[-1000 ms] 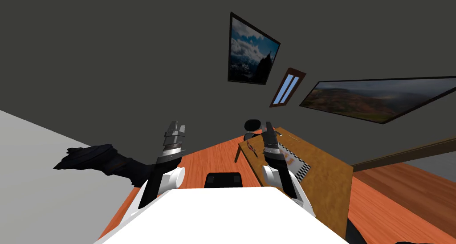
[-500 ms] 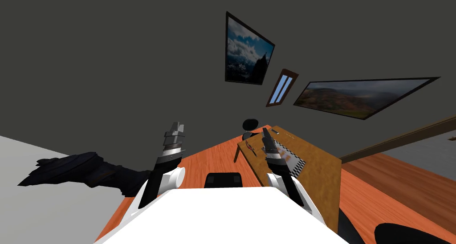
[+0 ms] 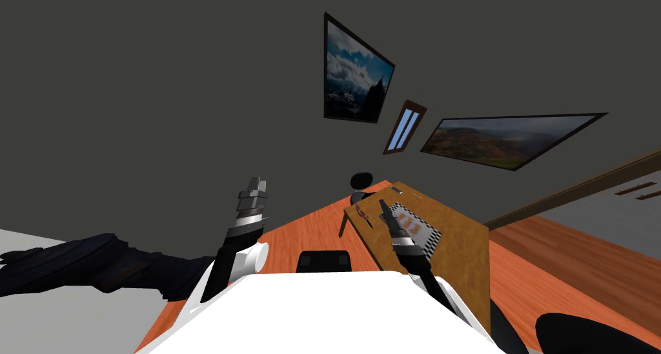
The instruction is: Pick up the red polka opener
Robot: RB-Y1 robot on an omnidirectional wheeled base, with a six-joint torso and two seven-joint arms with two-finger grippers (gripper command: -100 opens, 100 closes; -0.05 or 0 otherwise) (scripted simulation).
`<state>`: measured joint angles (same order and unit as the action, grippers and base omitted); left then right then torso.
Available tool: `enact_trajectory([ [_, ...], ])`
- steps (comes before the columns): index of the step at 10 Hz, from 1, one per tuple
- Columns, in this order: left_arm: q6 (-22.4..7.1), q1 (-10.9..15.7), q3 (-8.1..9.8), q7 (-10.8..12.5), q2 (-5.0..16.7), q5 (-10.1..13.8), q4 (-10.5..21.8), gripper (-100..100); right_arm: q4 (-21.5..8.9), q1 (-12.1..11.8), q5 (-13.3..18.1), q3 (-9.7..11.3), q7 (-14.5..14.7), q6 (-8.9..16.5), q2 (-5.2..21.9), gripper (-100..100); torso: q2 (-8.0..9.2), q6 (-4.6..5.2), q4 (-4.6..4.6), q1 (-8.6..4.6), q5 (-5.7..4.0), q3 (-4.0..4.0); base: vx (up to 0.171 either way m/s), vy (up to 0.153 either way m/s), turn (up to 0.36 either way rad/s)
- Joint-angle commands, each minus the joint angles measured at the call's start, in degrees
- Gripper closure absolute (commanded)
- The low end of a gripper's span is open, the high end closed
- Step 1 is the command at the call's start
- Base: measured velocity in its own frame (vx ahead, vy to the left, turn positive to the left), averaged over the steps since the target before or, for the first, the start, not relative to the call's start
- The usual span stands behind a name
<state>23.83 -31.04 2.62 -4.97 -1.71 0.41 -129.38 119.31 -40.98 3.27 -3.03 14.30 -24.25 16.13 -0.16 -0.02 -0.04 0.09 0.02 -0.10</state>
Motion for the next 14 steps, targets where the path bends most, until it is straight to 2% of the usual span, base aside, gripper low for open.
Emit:
enact_trajectory([
  [1,0.0,0.0,0.0,0.0,0.0,0.0,0.0,0,-2.16,-2.18,-0.02,0.6,1.62,-0.15,1.91,-100,0.0,0.0,0.0,0.0,0.0,0.0,0.041,0.023,-0.02],
  [3,0.0,0.0,0.0,0.0,0.0,0.0,0.0,0,-6.18,-5.47,-0.04,1.48,3.91,-0.06,5.56,-100,-0.02,0.01,0.0,0.04,0.0,-0.01,0.065,0.047,-0.023],
  [4,0.0,0.0,0.0,0.0,0.0,0.0,0.0,0,-6.18,-5.66,-0.04,1.48,3.91,-0.06,5.81,-100,-0.07,0.01,-0.01,0.07,0.01,-0.04,0.047,0.03,0.001],
  [5,0.0,0.0,0.0,0.0,0.0,0.0,0.0,0,-8.36,-7.37,0.1,2.1,5.0,0.04,7.84,-100,-0.03,-0.01,0.0,0.02,0.01,-0.02,0.043,0.026,0.024],
  [6,0.0,0.0,0.0,0.0,0.0,0.0,0.0,0,-8.36,-7.37,0.1,2.1,5.0,0.04,7.84,-100,-0.01,0.0,0.0,-0.02,-0.01,-0.01,0.038,0.02,0.011],
  [9,0.0,0.0,0.0,0.0,0.0,0.0,0.0,0,-14.95,-12.2,1.24,4.71,7.94,0.55,14.22,-100,-0.09,-0.01,-0.02,0.03,0.01,-0.05,0.078,0.048,0.084],
  [10,0.0,0.0,0.0,0.0,0.0,0.0,0.0,0,-15.46,-12.2,1.24,4.71,7.94,0.55,14.3,-100,-0.19,-0.02,-0.04,0.13,0.02,-0.1,0.08,0.047,0.028],
  [12,0.0,0.0,0.0,0.0,0.0,0.0,0.0,0,-19.85,-15.04,2.6,7.07,9.5,1.06,18.34,-100,-0.09,-0.02,-0.02,0.0,0.01,-0.05,0.074,0.038,0.132],
  [13,0.0,0.0,0.0,0.0,0.0,0.0,0.0,0,-20.5,-15.04,2.6,7.07,9.5,1.06,18.84,-100,-0.14,-0.02,-0.02,0.06,0.01,-0.08,0.077,0.039,0.055],
  [14,0.0,0.0,0.0,0.0,0.0,0.0,0.0,0,-22.66,-16.3,3.45,8.42,10.13,1.36,20.66,-100,-0.12,-0.01,-0.02,0.05,0.02,-0.07,0.071,0.033,0.149],
])
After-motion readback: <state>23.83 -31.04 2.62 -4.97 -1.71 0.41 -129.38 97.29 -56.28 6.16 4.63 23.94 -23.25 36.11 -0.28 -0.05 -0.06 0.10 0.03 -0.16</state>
